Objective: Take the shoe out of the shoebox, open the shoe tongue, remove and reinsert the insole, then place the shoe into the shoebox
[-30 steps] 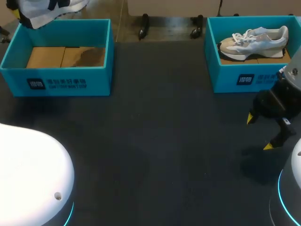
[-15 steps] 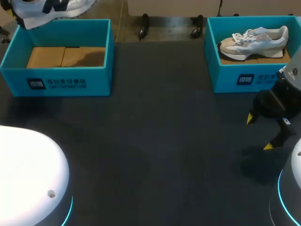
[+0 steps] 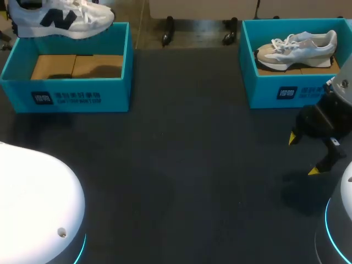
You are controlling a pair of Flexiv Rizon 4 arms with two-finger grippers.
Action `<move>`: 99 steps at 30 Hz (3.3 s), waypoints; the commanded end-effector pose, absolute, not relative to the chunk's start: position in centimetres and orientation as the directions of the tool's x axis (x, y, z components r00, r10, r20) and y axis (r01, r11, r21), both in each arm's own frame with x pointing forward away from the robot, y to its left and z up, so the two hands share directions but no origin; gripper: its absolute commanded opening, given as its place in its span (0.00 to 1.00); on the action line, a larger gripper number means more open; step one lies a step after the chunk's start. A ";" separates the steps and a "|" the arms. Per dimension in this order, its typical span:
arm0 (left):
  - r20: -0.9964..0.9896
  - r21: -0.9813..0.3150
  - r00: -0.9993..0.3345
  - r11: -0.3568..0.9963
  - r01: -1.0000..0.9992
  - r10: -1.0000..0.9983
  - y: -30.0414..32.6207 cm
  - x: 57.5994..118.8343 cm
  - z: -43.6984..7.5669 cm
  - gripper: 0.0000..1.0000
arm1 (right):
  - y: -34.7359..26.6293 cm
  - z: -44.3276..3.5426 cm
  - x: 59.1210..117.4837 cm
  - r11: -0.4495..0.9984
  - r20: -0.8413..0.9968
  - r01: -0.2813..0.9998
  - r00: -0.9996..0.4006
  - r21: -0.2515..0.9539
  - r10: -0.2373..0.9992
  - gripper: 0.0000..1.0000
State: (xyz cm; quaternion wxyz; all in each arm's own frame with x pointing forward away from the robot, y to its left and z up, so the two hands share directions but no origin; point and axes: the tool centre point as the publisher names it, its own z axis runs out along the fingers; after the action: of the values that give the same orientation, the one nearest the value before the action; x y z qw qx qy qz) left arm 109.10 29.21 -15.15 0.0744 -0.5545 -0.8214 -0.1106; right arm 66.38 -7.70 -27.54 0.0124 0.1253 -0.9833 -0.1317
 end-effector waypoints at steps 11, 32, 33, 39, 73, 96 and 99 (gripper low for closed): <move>0.156 0.042 -0.179 0.174 0.984 0.971 29.5 110.3 -17.8 0.00 | -7.6 -27.7 66.3 0.935 -0.010 -0.244 -0.968 0.259 -0.250 1.00; 0.192 -0.013 -0.112 0.117 0.993 0.975 29.7 110.2 -24.2 0.00 | -7.6 -27.7 66.3 0.935 -0.010 -0.244 -0.968 0.259 -0.250 1.00; 0.190 -0.017 -0.117 0.123 0.992 0.975 29.7 110.2 -24.3 0.00 | -7.6 -27.7 66.3 0.935 -0.010 -0.244 -0.968 0.259 -0.250 1.00; 0.179 -0.035 -0.141 0.150 0.988 0.974 30.1 110.6 -25.1 0.00 | -7.6 -27.7 66.3 0.935 -0.010 -0.244 -0.968 0.259 -0.250 1.00; 0.170 -0.060 -0.189 0.202 0.977 0.967 30.6 111.3 -27.0 0.00 | -7.6 -27.7 66.3 0.935 -0.010 -0.244 -0.968 0.259 -0.250 1.00; 0.151 -0.094 -0.189 0.204 0.974 0.970 31.1 109.4 -31.6 0.00 | -7.6 -27.7 66.3 0.935 -0.010 -0.244 -0.968 0.259 -0.250 1.00; 0.148 -0.092 -0.182 0.196 0.976 0.972 31.1 108.9 -31.8 0.00 | -7.6 -27.7 66.3 0.935 -0.010 -0.244 -0.968 0.259 -0.250 1.00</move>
State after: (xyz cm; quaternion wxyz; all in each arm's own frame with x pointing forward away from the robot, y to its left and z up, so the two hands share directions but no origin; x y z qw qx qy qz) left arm 109.66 31.00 -31.90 0.0920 -0.6323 -0.7692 -0.0082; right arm 66.37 -7.68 -27.54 0.0124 0.1255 -0.9832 -0.1317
